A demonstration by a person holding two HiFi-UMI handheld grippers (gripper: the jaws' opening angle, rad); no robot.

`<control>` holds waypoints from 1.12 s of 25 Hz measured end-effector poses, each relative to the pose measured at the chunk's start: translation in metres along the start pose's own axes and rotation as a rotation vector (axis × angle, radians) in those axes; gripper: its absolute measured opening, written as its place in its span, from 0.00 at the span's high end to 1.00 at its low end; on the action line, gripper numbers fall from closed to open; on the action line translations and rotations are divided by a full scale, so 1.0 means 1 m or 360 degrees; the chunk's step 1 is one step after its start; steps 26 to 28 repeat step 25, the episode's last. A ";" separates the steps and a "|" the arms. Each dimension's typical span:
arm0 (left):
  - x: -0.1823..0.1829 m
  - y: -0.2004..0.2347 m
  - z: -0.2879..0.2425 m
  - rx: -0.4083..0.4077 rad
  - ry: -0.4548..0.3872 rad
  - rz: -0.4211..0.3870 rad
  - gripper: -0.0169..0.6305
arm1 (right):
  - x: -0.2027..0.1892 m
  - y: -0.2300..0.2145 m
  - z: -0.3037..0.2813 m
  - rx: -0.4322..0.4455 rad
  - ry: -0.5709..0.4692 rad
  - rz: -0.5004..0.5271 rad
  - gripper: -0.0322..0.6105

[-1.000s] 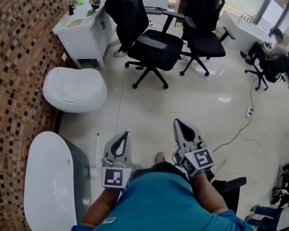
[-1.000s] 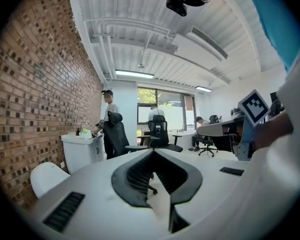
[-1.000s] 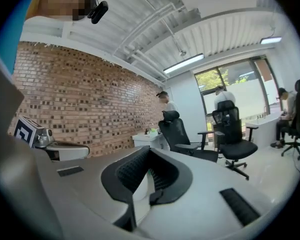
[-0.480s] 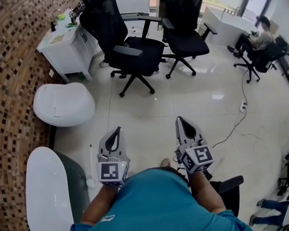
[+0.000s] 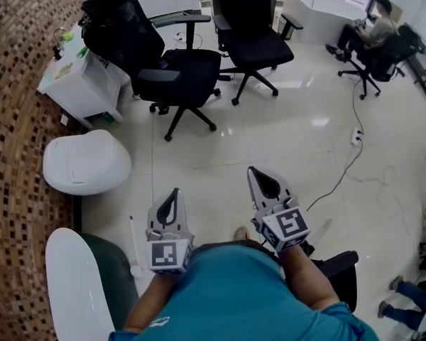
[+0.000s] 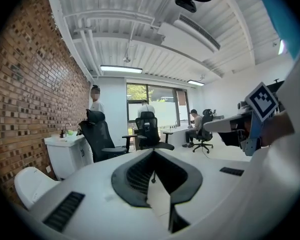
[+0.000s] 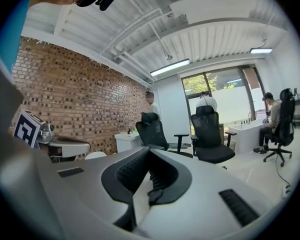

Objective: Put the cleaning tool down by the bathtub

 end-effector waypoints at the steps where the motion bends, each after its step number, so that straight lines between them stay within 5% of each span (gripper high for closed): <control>1: 0.000 -0.003 0.000 -0.0014 0.0001 -0.0005 0.97 | -0.002 0.000 0.002 -0.0004 -0.0002 -0.0008 0.95; 28: -0.004 0.004 0.006 -0.0207 -0.0021 -0.0027 0.97 | -0.025 0.019 0.001 -0.0154 0.0080 -0.0047 0.95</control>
Point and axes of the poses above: the fingertips, and each gripper's own axes: z backward along the fingers, y to its left, x out of its top, the point moved 3 cm from there along z, backward along the fingers, and after that the axes turned 15 degrees about x, right-handed, at the moved point
